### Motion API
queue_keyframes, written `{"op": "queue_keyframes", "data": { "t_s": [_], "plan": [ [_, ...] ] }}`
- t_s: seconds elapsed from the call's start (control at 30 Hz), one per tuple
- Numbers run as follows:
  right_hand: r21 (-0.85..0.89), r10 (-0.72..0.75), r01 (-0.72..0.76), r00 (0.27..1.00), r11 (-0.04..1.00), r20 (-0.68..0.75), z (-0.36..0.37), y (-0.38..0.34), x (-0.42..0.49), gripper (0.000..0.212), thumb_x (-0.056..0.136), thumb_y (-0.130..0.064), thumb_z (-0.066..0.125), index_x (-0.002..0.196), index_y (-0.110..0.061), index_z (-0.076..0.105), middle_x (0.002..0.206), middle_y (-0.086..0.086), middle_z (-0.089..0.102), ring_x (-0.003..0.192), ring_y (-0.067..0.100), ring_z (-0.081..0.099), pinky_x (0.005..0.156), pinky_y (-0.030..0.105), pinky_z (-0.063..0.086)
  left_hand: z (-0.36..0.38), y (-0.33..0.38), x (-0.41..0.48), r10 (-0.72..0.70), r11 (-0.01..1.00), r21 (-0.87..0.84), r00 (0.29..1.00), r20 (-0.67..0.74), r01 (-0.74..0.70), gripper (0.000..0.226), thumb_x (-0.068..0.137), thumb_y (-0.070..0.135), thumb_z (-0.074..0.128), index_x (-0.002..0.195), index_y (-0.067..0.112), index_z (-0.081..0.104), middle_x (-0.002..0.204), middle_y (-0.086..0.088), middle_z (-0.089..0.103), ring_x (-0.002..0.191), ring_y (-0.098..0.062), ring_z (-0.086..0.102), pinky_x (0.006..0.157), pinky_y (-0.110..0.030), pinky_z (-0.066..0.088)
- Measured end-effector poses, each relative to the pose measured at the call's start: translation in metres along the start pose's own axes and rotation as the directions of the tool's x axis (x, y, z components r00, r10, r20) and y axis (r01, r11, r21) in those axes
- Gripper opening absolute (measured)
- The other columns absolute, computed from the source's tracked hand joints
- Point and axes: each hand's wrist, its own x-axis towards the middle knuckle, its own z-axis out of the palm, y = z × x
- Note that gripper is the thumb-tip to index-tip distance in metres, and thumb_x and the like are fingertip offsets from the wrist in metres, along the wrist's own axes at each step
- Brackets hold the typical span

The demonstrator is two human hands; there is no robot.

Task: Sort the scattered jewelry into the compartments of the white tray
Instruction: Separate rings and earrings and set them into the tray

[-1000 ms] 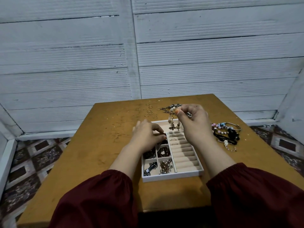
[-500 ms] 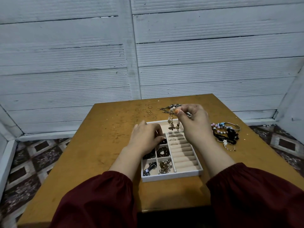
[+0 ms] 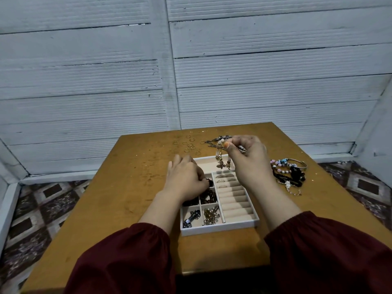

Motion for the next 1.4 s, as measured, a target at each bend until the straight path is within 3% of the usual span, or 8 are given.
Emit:
{"op": "queue_keyframes", "data": {
  "t_s": [0.17, 0.33, 0.67, 0.87, 1.0, 1.17, 1.27, 1.4],
  "plan": [
    [0.011, 0.004, -0.005, 1.0, 1.0, 0.014, 0.002, -0.001, -0.002, 0.021, 0.088, -0.032, 0.062, 0.069, -0.04, 0.056, 0.093, -0.026, 0.044, 0.115, 0.019, 0.048, 0.104, 0.049, 0.034, 0.001, -0.005, -0.001, -0.108, 0.974, -0.203, 0.994, -0.015, 0.102, 0.011, 0.08, 0.037, 0.063, 0.076, 0.029, 0.069, 0.096, 0.006, 0.047, 0.1, -0.016, 0.033, 0.087, -0.033, 0.026],
    [0.027, 0.013, -0.014, 1.0, 1.0, 0.023, 0.004, -0.003, -0.006, 0.022, 0.088, -0.032, 0.063, 0.068, -0.04, 0.057, 0.094, -0.026, 0.044, 0.116, 0.019, 0.047, 0.105, 0.051, 0.033, 0.0, -0.012, -0.006, -0.21, 0.931, -0.311, 0.977, -0.036, 0.188, 0.011, 0.084, 0.032, 0.06, 0.083, 0.026, 0.07, 0.104, 0.001, 0.052, 0.114, -0.022, 0.038, 0.091, -0.033, 0.025],
    [0.073, -0.018, 0.011, 0.995, 0.997, 0.101, 0.013, -0.009, -0.02, 0.019, 0.086, -0.035, 0.064, 0.068, -0.039, 0.06, 0.098, -0.024, 0.051, 0.116, 0.018, 0.048, 0.105, 0.051, 0.033, 0.005, -0.051, -0.045, -0.306, 0.95, -0.087, 0.95, -0.064, 0.3, 0.038, 0.095, 0.039, 0.043, 0.131, 0.028, 0.049, 0.137, 0.0, 0.047, 0.128, -0.025, 0.035, 0.103, -0.039, 0.027],
    [0.146, -0.014, -0.015, 0.981, 0.989, 0.194, 0.019, -0.013, -0.036, 0.022, 0.085, -0.033, 0.066, 0.066, -0.043, 0.064, 0.101, -0.021, 0.056, 0.117, 0.017, 0.049, 0.104, 0.048, 0.035, 0.01, -0.059, -0.069, -0.286, 0.958, 0.018, 0.956, 0.06, 0.286, 0.046, 0.099, 0.046, 0.031, 0.142, 0.03, 0.038, 0.154, 0.006, 0.029, 0.142, -0.021, 0.022, 0.111, -0.041, 0.021],
    [0.196, -0.025, -0.031, 0.96, 0.98, 0.278, 0.021, -0.015, -0.05, 0.013, 0.086, -0.029, 0.067, 0.074, -0.034, 0.065, 0.102, -0.017, 0.056, 0.11, 0.011, 0.052, 0.093, 0.033, 0.04, 0.013, -0.061, -0.082, -0.306, 0.952, 0.04, 0.946, 0.11, 0.303, 0.053, 0.099, 0.05, 0.027, 0.149, 0.032, 0.024, 0.159, 0.005, 0.014, 0.147, -0.021, 0.01, 0.117, -0.045, 0.009],
    [0.183, -0.029, -0.033, 0.944, 0.982, 0.329, 0.025, -0.008, -0.066, 0.013, 0.083, -0.029, 0.071, 0.071, -0.035, 0.066, 0.103, -0.012, 0.059, 0.112, 0.017, 0.053, 0.101, 0.042, 0.042, 0.016, -0.062, -0.087, -0.316, 0.949, 0.03, 0.944, 0.098, 0.315, 0.055, 0.098, 0.051, 0.026, 0.149, 0.032, 0.022, 0.16, 0.003, 0.012, 0.147, -0.021, 0.006, 0.118, -0.045, 0.005],
    [0.181, -0.008, -0.066, 0.926, 0.981, 0.378, 0.025, -0.006, -0.075, 0.01, 0.082, -0.025, 0.072, 0.075, -0.029, 0.067, 0.103, -0.008, 0.059, 0.111, 0.017, 0.055, 0.088, 0.026, 0.049, 0.017, -0.062, -0.087, -0.317, 0.949, 0.035, 0.945, 0.087, 0.315, 0.055, 0.098, 0.051, 0.026, 0.149, 0.032, 0.023, 0.16, 0.003, 0.013, 0.147, -0.021, 0.007, 0.117, -0.045, 0.005],
    [0.102, 0.009, -0.057, 0.908, 0.993, 0.418, 0.026, -0.001, -0.082, 0.015, 0.082, -0.032, 0.071, 0.067, -0.037, 0.068, 0.101, -0.012, 0.059, 0.111, 0.015, 0.054, 0.1, 0.044, 0.041, 0.017, -0.062, -0.088, -0.315, 0.949, 0.035, 0.946, 0.076, 0.313, 0.052, 0.099, 0.047, 0.026, 0.148, 0.032, 0.024, 0.159, 0.003, 0.015, 0.147, -0.021, 0.009, 0.117, -0.046, 0.005]
  ]
}}
